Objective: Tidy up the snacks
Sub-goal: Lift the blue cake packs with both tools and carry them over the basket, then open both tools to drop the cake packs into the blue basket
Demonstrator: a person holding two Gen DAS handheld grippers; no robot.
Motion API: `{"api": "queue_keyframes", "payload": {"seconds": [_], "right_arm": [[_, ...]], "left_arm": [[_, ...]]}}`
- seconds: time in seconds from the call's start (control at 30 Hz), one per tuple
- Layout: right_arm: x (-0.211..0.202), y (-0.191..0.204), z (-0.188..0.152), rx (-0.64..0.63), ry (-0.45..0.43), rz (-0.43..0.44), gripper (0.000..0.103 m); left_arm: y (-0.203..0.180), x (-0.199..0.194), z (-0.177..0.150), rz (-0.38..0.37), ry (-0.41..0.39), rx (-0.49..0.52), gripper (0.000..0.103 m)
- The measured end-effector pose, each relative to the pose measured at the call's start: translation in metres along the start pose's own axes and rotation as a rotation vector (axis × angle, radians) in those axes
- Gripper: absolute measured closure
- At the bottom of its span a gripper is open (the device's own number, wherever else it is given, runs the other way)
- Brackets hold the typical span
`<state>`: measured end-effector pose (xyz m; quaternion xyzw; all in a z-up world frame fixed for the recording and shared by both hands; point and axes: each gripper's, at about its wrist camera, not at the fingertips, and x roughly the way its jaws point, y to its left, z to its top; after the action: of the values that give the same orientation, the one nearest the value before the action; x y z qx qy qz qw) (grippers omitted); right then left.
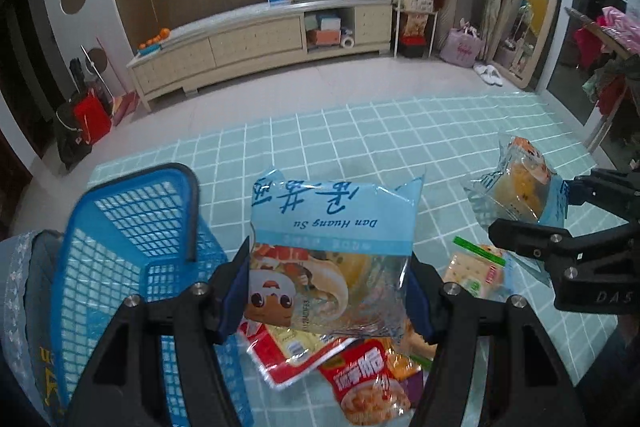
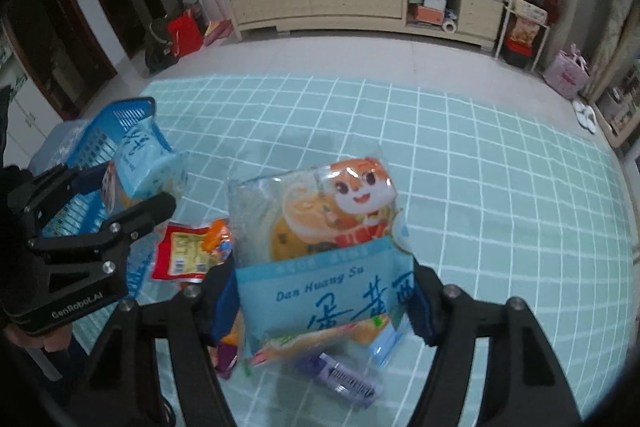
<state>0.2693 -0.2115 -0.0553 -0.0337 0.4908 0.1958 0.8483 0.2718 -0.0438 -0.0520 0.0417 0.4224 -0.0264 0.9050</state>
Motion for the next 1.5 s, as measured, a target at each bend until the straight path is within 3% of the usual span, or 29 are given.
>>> {"api": "queue_keyframes", "payload": {"seconds": [0.33,0.47,0.73,1.13,1.5], "right_arm": [[-0.046,0.044,-0.015,0.009,-0.092,0.017,0.03],[-0.051,0.068,-0.014,-0.003,-0.105,0.037,0.03],[-0.05,0.116,-0.013,-0.057,-0.111,0.05,0.03],[-0.025,0.175,0.011,-0.126,-0.09,0.097,0.03],[0.016,0.211,0.038,-0.168,-0.036,0.097,0.03]], "left_arm": [[0.036,-0.069,-0.022,-0.008,-0.096,-0.01,0.04],[0.054,-0.083,-0.029,-0.027,-0.101,-0.007,0.04],[0.1,-0.103,-0.047,0.01,-0.101,-0.031,0.04],[0.163,-0.105,-0.051,0.064,-0.107,-0.087,0.04],[0.189,-0.072,-0.047,0.029,-0.068,-0.113,0.04]]}}
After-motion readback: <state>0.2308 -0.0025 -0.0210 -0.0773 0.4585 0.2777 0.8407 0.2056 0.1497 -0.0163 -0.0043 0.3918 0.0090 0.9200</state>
